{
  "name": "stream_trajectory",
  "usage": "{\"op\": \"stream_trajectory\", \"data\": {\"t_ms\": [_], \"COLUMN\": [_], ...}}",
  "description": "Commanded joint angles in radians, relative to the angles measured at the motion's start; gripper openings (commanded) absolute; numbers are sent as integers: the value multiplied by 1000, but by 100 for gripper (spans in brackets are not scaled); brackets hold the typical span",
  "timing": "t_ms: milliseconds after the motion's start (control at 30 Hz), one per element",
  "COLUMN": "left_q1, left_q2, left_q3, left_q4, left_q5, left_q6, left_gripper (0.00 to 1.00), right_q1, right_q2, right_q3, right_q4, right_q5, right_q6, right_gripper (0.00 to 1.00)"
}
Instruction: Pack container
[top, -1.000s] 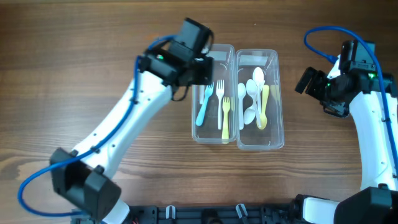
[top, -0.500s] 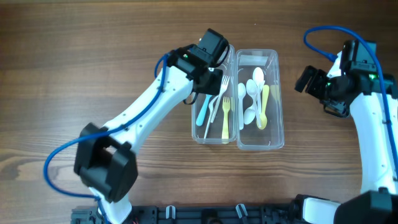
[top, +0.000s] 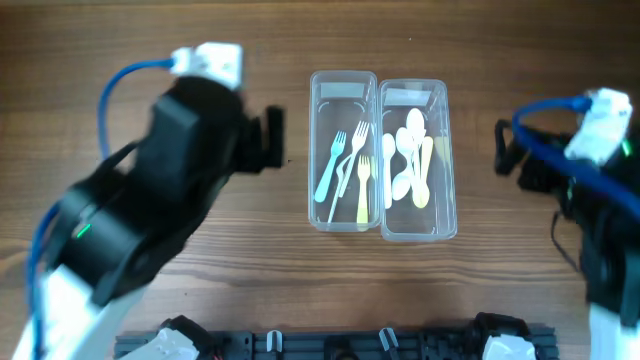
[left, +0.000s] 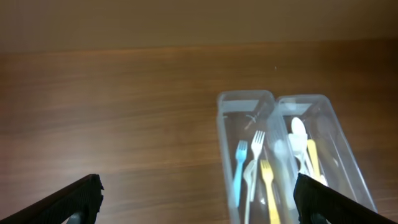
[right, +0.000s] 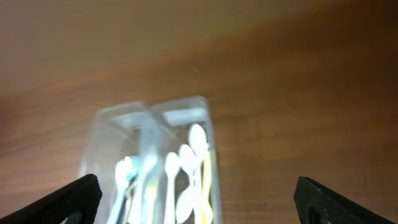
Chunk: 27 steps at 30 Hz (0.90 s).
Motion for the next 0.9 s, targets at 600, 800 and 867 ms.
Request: {"op": "stream_trajectory", "data": {"t_ms": [600, 800, 867], "left_q1": [5, 5, 5], "left_q2": [-122, -117, -117], "left_q3": [-3, -3, -3], "left_q4": [-111, -108, -108], "left_q5": [-92, -88, -88], "left_q6": [-8, -8, -8], "left_gripper": [100, 100, 100], "right_q1": [-1, -1, -1], "right_q2": [-266, -266, -266], "right_q3": [5, 5, 5], "right_q4": [-13, -13, -14], "right_q5": [-74, -74, -74], "right_q6": [-132, -130, -130], "right_gripper": [100, 100, 100]}}
